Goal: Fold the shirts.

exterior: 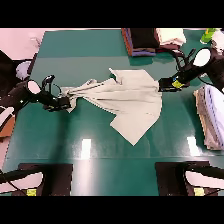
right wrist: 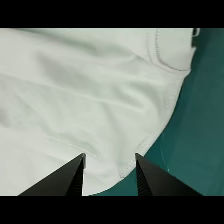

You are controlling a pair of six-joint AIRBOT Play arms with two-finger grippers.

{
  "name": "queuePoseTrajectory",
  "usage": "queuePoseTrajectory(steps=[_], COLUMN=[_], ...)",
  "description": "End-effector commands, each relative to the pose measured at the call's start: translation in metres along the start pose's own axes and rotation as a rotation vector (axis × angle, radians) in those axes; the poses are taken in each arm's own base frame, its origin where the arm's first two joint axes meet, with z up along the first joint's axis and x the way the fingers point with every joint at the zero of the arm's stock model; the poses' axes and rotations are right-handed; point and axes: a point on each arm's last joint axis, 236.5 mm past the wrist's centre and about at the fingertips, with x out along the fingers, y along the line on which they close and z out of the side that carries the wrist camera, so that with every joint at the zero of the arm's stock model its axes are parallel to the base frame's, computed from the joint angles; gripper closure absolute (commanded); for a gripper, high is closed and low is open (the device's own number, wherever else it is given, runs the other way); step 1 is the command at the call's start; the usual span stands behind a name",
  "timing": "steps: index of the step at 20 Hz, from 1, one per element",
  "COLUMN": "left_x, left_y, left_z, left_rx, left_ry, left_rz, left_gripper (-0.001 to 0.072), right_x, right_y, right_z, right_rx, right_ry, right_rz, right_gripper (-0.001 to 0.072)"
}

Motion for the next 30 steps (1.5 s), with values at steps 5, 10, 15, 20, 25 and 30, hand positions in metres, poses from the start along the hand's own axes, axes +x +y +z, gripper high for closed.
queuePoseTrajectory(steps=[5, 10, 15, 20, 25, 30], left_x=[0.023, 0.000, -0.035, -0.037, -0.037, -0.037], left_y=[-0.010, -0.020, -0.031, -0.032, -0.031, -0.030], left_z=[-0.005, 0.014, 0.030, 0.026, 0.024, 0.020], left_rx=[-0.031, 0.083, 0.174, 0.192, 0.192, 0.195], left_ry=[0.041, 0.012, -0.050, -0.037, -0.030, -0.014], left_rz=[-0.066, -0.072, -0.072, -0.074, -0.074, -0.072], left_gripper=[0.0242, 0.0681, 0.0681, 0.0680, 0.0681, 0.0680], right_x=[0.003, 0.002, 0.024, 0.078, 0.103, 0.114], right_y=[0.006, 0.001, -0.031, -0.019, -0.006, -0.004], right_z=[-0.001, -0.015, -0.073, -0.122, -0.112, -0.109], right_rx=[0.008, 0.018, 0.148, 0.279, 0.296, 0.284], right_ry=[0.002, 0.059, 0.218, 0.305, 0.213, 0.247], right_rz=[0.005, -0.003, -0.028, 0.061, 0.078, 0.074], right_gripper=[0.0323, 0.0323, 0.0289, 0.0168, 0.0221, 0.0382])
